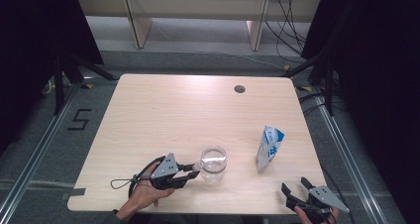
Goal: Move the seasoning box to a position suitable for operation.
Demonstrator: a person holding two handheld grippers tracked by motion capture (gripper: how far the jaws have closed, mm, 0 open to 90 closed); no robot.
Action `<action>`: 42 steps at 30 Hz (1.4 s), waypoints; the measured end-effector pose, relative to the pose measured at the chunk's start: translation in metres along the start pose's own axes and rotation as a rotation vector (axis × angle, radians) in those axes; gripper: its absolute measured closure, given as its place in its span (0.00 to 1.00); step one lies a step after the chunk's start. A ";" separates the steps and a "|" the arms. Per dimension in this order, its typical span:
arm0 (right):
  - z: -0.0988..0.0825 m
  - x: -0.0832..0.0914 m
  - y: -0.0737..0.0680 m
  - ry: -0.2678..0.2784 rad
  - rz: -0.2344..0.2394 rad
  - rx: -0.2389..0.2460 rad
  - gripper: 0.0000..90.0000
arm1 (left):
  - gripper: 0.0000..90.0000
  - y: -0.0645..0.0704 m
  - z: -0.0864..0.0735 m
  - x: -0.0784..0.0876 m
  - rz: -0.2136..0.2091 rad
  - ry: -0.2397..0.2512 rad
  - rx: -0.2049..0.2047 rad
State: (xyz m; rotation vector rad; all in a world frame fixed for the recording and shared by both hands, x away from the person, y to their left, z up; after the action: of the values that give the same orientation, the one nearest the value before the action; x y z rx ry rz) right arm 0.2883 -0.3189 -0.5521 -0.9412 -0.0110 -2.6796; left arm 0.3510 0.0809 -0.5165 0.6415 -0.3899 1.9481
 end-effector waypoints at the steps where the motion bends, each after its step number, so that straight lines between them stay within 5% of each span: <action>1: 0.001 0.000 0.000 0.008 -0.001 0.003 0.27 | 0.81 -0.001 0.000 0.000 -0.004 0.000 -0.009; 4: 0.000 0.000 0.000 0.004 -0.001 0.007 0.27 | 0.81 -0.002 0.000 -0.001 -0.031 0.012 0.005; 6: -0.001 0.000 0.000 -0.016 -0.003 -0.003 0.27 | 0.81 -0.005 0.000 0.000 -0.031 0.000 -0.028; 7: 0.000 0.000 0.001 -0.008 0.002 0.024 0.27 | 0.81 -0.005 0.000 0.000 -0.028 -0.001 -0.028; 15: 0.000 -0.002 0.000 0.005 0.004 0.021 0.27 | 0.81 -0.008 0.000 0.000 -0.026 -0.011 -0.026; 16: 0.000 -0.002 0.000 0.005 0.004 0.021 0.27 | 0.81 -0.010 0.001 0.000 -0.026 -0.012 -0.056; 17: -0.001 -0.001 -0.003 -0.008 0.007 -0.014 0.27 | 0.81 -0.010 0.000 0.000 -0.030 -0.013 -0.031; 22: 0.000 -0.002 -0.001 0.003 0.007 0.020 0.27 | 0.81 -0.014 0.000 0.000 -0.028 -0.008 -0.032; 37: 0.000 -0.003 -0.001 0.000 0.012 0.023 0.27 | 0.81 -0.017 0.000 0.001 -0.007 -0.015 -0.041; 42: 0.000 -0.003 -0.001 0.003 0.012 0.023 0.27 | 0.65 -0.016 -0.001 0.000 0.003 -0.030 -0.012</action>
State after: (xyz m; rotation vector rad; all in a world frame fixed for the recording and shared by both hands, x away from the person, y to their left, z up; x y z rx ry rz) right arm 0.2901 -0.3172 -0.5541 -0.9268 -0.0348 -2.6641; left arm 0.3652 0.0886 -0.5177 0.6634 -0.4208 1.9398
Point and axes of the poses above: each handheld gripper's, and its own axes: x roughly backward along the jaws, z roughly out of its top, y roughly to its right, the point moved 4 cm from there along -x, roughly forward along the jaws, and after that the axes turned 13 degrees about -y, right-handed, at the moved point
